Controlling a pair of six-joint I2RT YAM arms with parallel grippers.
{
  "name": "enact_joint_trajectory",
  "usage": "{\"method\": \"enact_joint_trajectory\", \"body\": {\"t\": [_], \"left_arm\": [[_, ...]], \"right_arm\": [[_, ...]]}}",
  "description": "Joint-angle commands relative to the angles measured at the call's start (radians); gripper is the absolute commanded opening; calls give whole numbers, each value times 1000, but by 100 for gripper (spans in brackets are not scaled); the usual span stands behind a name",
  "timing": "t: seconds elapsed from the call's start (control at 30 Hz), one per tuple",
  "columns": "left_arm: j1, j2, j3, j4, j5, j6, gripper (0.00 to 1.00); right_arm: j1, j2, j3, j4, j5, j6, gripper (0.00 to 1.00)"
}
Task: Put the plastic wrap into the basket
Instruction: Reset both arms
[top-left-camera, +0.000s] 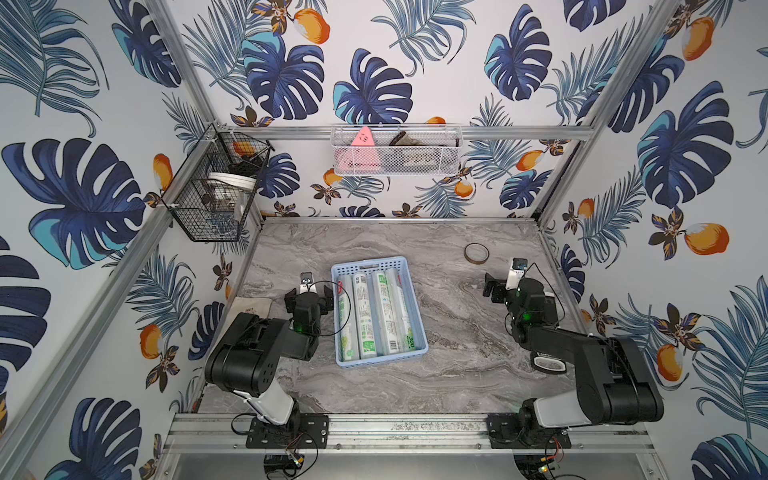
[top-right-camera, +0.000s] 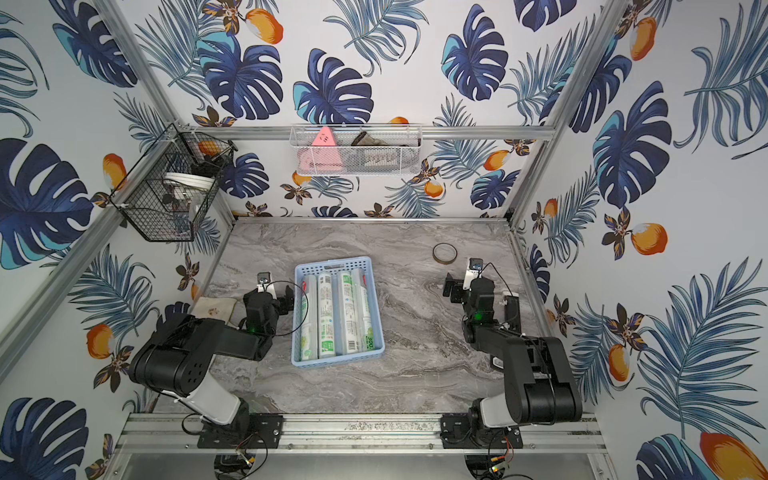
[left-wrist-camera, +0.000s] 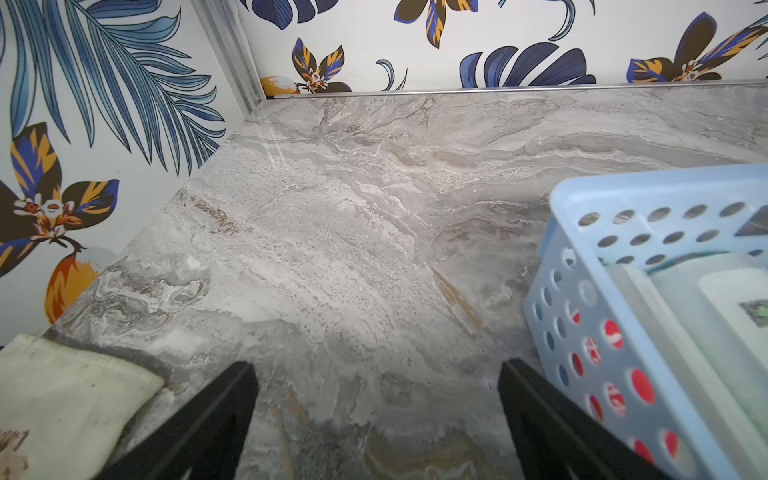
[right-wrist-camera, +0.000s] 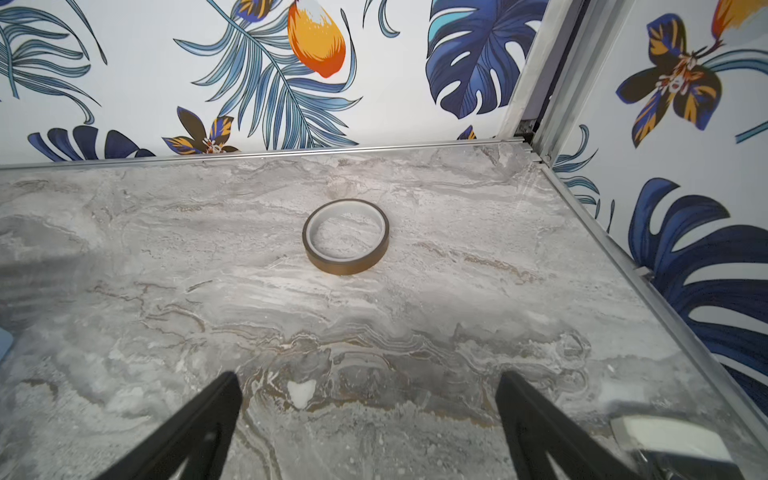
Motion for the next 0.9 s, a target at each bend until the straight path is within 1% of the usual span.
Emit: {"method": "enact_joint_trajectory", "body": {"t": [0.0,0.07,0.13,0.17,0.2,0.23,0.27,0.3,0.33,0.37,0.4,0.43,0.47,0.5,0.53,0.57,0.6,0.63,0.67,0.7,0.73,0.8,0.87], "left_arm": [[-2,-5,7,5,3,-5,99],[-2,1,5,21,-1,-2,99],[-1,0,4,15,0,-3,99],[-2,1,4,20,-1,-2,99],[-1,-2,5,10,1,-3,99],[-2,-2,6,11,1,-3,99],[-1,1,5,17,0,-2,99],[-1,-1,4,15,1,-3,99],[-1,-3,6,9,2,-3,99],[-1,1,5,15,0,-3,99],[-2,0,4,16,-1,-3,99],[-1,-3,6,8,1,-2,99],[-1,-1,5,14,2,-3,99],[-1,0,4,14,-1,-3,99],[-2,-2,6,10,2,-3,99],[-1,-1,6,10,1,-3,99],[-1,0,6,14,0,-3,99],[-1,0,6,13,1,-3,99],[-2,-1,7,7,2,-4,99],[0,1,9,8,2,-3,99],[-1,3,10,11,2,-3,99],[-1,1,9,6,4,-4,99],[0,-1,6,13,4,-3,99]], "right_arm": [[5,-15,-25,37,27,11,100],[5,-16,-31,50,14,4,100],[5,-45,-33,-59,0,31,100],[6,-36,-61,-26,-4,37,100],[8,-7,-97,63,-10,28,100],[24,33,-110,146,-22,-11,100],[33,69,-91,171,-8,-30,100],[35,97,-38,85,14,-17,100],[34,126,-11,32,7,-18,100],[35,155,-14,62,11,-20,100],[32,192,-39,160,20,-11,100],[19,202,-71,210,23,12,100],[14,212,-95,252,-1,6,100],[18,239,-106,333,-10,-20,100],[19,238,-102,325,-5,-16,100],[18,215,-81,233,7,0,100],[17,223,-67,213,6,7,100],[16,242,-66,249,15,7,100],[16,238,-61,235,38,19,100],[15,225,-48,182,60,39,100],[12,229,-42,173,60,45,100],[8,240,-49,215,56,37,100],[8,231,-46,186,60,43,100]]}}
